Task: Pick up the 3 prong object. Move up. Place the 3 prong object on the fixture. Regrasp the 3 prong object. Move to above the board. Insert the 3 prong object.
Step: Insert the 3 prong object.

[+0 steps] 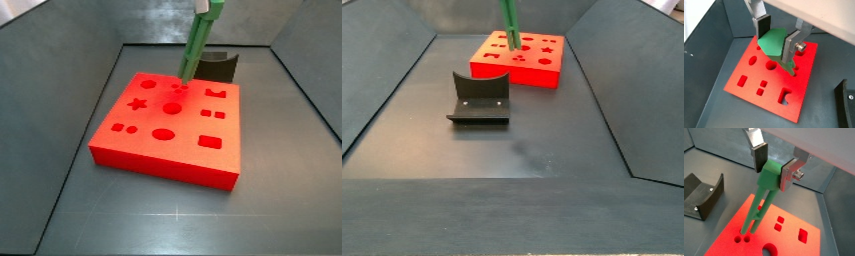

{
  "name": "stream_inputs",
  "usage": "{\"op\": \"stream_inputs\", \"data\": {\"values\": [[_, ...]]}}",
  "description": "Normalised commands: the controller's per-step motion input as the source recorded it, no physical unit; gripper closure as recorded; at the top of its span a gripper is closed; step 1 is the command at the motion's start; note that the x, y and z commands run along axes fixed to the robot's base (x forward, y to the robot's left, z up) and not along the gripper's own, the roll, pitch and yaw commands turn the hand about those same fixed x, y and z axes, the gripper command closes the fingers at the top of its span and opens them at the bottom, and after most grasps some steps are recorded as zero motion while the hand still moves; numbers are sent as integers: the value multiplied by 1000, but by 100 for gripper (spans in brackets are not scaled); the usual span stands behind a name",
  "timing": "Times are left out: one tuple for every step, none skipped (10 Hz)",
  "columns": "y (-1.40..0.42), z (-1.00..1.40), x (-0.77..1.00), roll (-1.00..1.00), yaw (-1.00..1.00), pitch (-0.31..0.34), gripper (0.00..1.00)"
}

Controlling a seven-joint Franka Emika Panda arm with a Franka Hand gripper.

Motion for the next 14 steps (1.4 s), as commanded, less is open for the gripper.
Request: {"op": "stream_inputs", "data": {"values": [[31, -157, 0, -20, -100, -39, 100], [46, -49, -29, -53, -49, -36, 100], [31, 0, 0, -64, -6, -47, 100], [171, -54, -126, -80, 0, -59, 100], [143, -91, 0, -107, 0, -79, 100], [83, -74, 0, -103, 0, -91, 100], [20, 0, 0, -71, 0, -59, 100], [-11, 0, -14, 0, 0, 0, 100], [-97, 0, -40, 23, 0, 0, 100], [-91, 0, -17, 26, 0, 0, 100], [0, 0, 0, -1, 0, -7, 100], [0, 0, -6, -11, 0, -44, 100], [0, -29, 0, -23, 0, -51, 100], [0, -66, 0, -34, 0, -66, 100]]}}
